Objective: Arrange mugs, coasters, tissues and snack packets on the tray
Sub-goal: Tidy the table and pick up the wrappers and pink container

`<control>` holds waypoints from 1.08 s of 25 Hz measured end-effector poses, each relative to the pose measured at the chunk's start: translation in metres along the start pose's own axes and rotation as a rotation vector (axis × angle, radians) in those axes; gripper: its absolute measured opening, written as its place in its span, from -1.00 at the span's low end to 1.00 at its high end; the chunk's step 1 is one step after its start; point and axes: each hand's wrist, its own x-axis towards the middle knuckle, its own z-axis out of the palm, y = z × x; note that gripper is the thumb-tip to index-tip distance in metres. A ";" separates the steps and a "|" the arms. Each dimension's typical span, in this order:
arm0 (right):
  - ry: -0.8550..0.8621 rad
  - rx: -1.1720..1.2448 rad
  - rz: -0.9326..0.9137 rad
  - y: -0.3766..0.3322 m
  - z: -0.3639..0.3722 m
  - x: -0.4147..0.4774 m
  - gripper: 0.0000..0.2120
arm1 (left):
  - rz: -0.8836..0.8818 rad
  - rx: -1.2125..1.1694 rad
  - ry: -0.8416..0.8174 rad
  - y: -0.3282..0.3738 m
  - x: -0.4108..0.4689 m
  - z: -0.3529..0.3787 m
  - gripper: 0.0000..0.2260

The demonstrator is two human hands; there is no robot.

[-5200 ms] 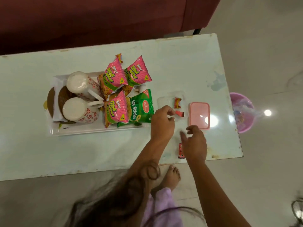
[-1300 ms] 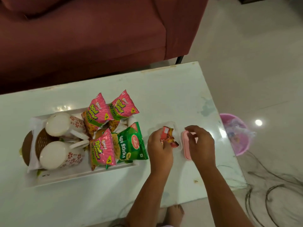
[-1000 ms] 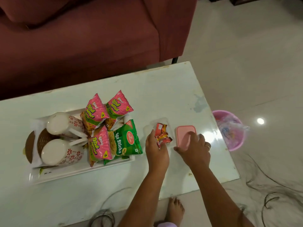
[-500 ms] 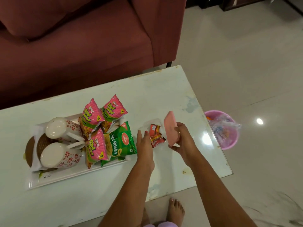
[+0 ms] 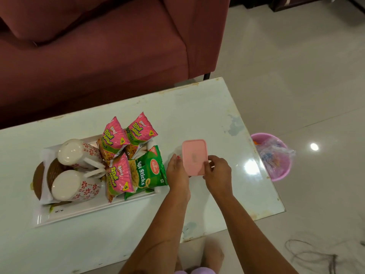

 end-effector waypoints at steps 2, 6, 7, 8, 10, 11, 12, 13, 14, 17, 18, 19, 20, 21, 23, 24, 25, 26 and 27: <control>-0.022 -0.105 -0.036 -0.003 0.001 0.001 -0.72 | 0.032 0.026 -0.008 -0.003 0.000 -0.003 -0.65; -0.093 -0.266 -0.095 -0.009 0.000 0.009 -0.72 | 0.085 0.026 0.009 -0.005 0.000 -0.004 -0.63; -0.115 -0.270 -0.095 -0.009 -0.002 0.012 -0.72 | 0.081 0.019 0.010 -0.004 0.000 -0.004 -0.64; -0.134 -0.265 -0.096 -0.009 -0.004 0.014 -0.71 | 0.075 0.022 0.010 -0.004 0.001 -0.004 -0.64; -0.162 -0.240 -0.102 -0.008 -0.006 0.015 -0.69 | 0.063 0.046 -0.004 -0.005 0.001 -0.006 -0.65; -0.167 -0.236 -0.101 -0.007 -0.005 0.013 -0.69 | 0.058 0.052 -0.013 -0.006 0.002 -0.006 -0.65; -0.164 -0.249 -0.094 -0.007 -0.003 0.011 -0.70 | 0.057 0.052 -0.020 -0.007 0.003 -0.007 -0.64; -0.157 -0.274 -0.076 -0.007 -0.001 0.009 -0.70 | 0.062 0.055 -0.022 -0.008 0.005 -0.007 -0.64; -0.147 -0.293 -0.054 -0.006 0.001 0.008 -0.70 | 0.071 0.065 -0.019 -0.008 0.005 -0.007 -0.63; -0.151 -0.291 -0.029 -0.006 0.000 0.010 -0.70 | 0.112 0.165 -0.031 -0.005 0.011 -0.007 -0.57; -0.165 -0.293 -0.026 -0.006 -0.001 0.013 -0.69 | 0.114 0.204 -0.046 -0.004 0.013 -0.006 -0.55; -0.188 -0.277 -0.007 -0.005 -0.003 0.016 -0.68 | 0.104 0.224 -0.055 -0.003 0.016 -0.005 -0.55; -0.220 -0.235 0.029 -0.005 -0.005 0.018 -0.66 | 0.084 0.221 -0.058 -0.003 0.017 -0.005 -0.55; -0.261 -0.185 0.074 -0.004 -0.006 0.020 -0.63 | 0.068 0.215 -0.050 -0.004 0.018 -0.004 -0.57; -0.345 -0.106 0.140 -0.002 -0.007 0.024 -0.53 | 0.073 0.235 -0.024 -0.006 0.017 -0.003 -0.59; -0.371 -0.077 0.161 -0.001 -0.007 0.026 -0.50 | 0.085 0.248 -0.013 -0.008 0.016 -0.002 -0.60; -0.378 -0.050 0.177 -0.001 -0.007 0.027 -0.49 | 0.100 0.259 0.002 -0.010 0.016 -0.002 -0.61; -0.371 -0.034 0.184 0.000 -0.006 0.027 -0.50 | 0.117 0.273 0.019 -0.012 0.017 -0.001 -0.62; -0.356 -0.035 0.180 0.001 -0.004 0.027 -0.51 | 0.134 0.290 0.037 -0.013 0.018 0.000 -0.62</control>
